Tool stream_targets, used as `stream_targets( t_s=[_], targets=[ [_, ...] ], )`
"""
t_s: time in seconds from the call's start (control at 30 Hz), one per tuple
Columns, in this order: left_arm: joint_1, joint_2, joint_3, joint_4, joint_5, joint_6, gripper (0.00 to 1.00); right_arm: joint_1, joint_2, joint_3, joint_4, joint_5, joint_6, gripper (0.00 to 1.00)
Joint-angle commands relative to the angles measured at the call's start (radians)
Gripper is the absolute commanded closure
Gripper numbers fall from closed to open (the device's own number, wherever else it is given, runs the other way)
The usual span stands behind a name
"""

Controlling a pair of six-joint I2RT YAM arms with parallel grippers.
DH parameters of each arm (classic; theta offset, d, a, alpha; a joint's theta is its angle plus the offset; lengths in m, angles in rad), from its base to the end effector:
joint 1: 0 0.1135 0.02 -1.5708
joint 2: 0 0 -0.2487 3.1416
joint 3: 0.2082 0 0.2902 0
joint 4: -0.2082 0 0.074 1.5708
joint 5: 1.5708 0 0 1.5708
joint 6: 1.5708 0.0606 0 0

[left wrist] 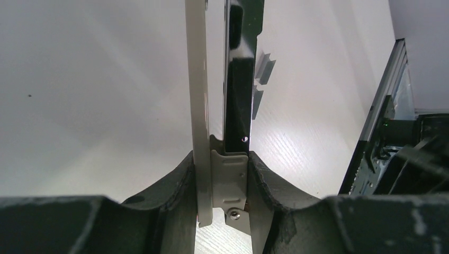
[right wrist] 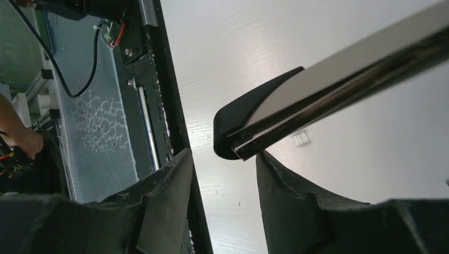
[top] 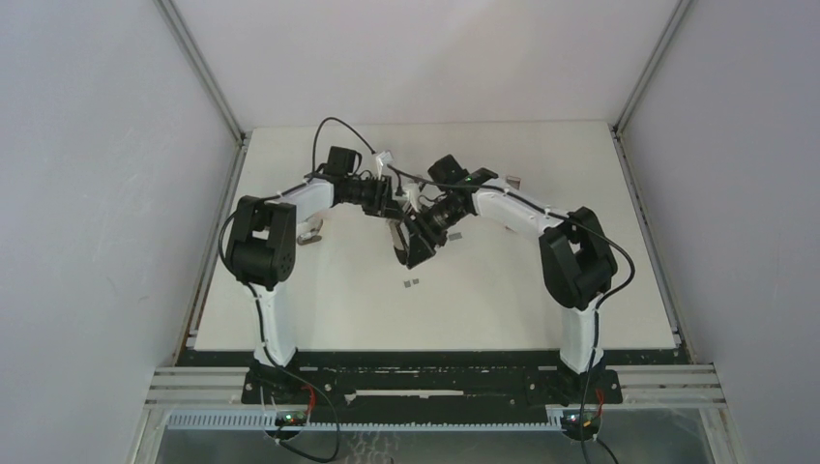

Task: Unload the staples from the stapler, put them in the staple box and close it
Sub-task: Adjust the stapler at the center of the board.

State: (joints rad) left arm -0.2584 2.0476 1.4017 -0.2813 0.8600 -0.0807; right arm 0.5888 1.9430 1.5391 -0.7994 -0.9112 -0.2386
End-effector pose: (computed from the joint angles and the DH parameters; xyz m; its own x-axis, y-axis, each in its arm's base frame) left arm 0.4379 -0.1633 0.1206 -0.8197 0.1623 -0.5493 0.5421 0.5294 -0.6526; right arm 0.3352 0.2814 0.1850 -0.6179 -0.5868 -0.5234 -0.7435 0.2195 0.6317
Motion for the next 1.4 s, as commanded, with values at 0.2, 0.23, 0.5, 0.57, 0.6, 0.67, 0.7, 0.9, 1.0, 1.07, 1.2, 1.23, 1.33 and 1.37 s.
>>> stream_targets(
  t_s=[0.2, 0.23, 0.5, 0.57, 0.6, 0.67, 0.7, 0.9, 1.0, 1.07, 1.2, 1.23, 1.33, 1.37],
  targets=[
    [0.017, -0.058, -0.027, 0.116, 0.116, -0.089, 1.00, 0.134, 0.098, 0.160, 0.082, 0.077, 0.067, 0.51],
    [0.016, -0.059, -0.026, 0.118, 0.119, -0.093, 1.00, 0.139, 0.106, 0.166, 0.082, 0.085, 0.073, 0.51],
    [0.021, -0.062, -0.027, 0.135, 0.152, -0.115, 1.00, 0.159, 0.129, 0.180, 0.091, 0.118, 0.101, 0.00],
    [0.022, -0.063, -0.029, 0.134, 0.154, -0.116, 1.00, 0.153, 0.109, 0.186, 0.081, 0.118, 0.091, 0.00],
    [0.023, -0.063, -0.030, 0.134, 0.156, -0.119, 1.00, 0.148, 0.095, 0.187, 0.078, 0.118, 0.087, 0.00],
    [0.028, -0.061, -0.038, 0.146, 0.167, -0.134, 1.00, 0.133, 0.060, 0.189, 0.072, 0.118, 0.077, 0.00],
    [0.031, -0.060, -0.043, 0.159, 0.175, -0.149, 1.00, 0.122, 0.045, 0.190, 0.069, 0.120, 0.072, 0.00],
    [0.052, -0.060, -0.103, 0.401, 0.279, -0.354, 1.00, 0.037, -0.023, 0.174, 0.076, 0.118, 0.082, 0.00],
    [0.053, -0.073, -0.130, 0.513, 0.302, -0.448, 1.00, 0.009, -0.033, 0.164, 0.092, 0.085, 0.108, 0.00],
    [0.054, -0.085, -0.143, 0.544, 0.301, -0.469, 1.00, 0.001, -0.036, 0.143, 0.128, 0.046, 0.136, 0.00],
    [0.053, -0.084, -0.152, 0.575, 0.303, -0.507, 1.00, 0.040, -0.008, 0.130, 0.161, 0.011, 0.167, 0.00],
    [0.053, -0.083, -0.155, 0.587, 0.304, -0.520, 1.00, 0.055, 0.003, 0.135, 0.161, 0.024, 0.168, 0.00],
    [0.053, -0.084, -0.168, 0.625, 0.306, -0.553, 1.00, 0.087, 0.041, 0.153, 0.167, 0.051, 0.180, 0.00],
    [0.054, -0.085, -0.172, 0.630, 0.306, -0.559, 1.00, 0.095, 0.051, 0.159, 0.169, 0.056, 0.188, 0.00]
  ],
)
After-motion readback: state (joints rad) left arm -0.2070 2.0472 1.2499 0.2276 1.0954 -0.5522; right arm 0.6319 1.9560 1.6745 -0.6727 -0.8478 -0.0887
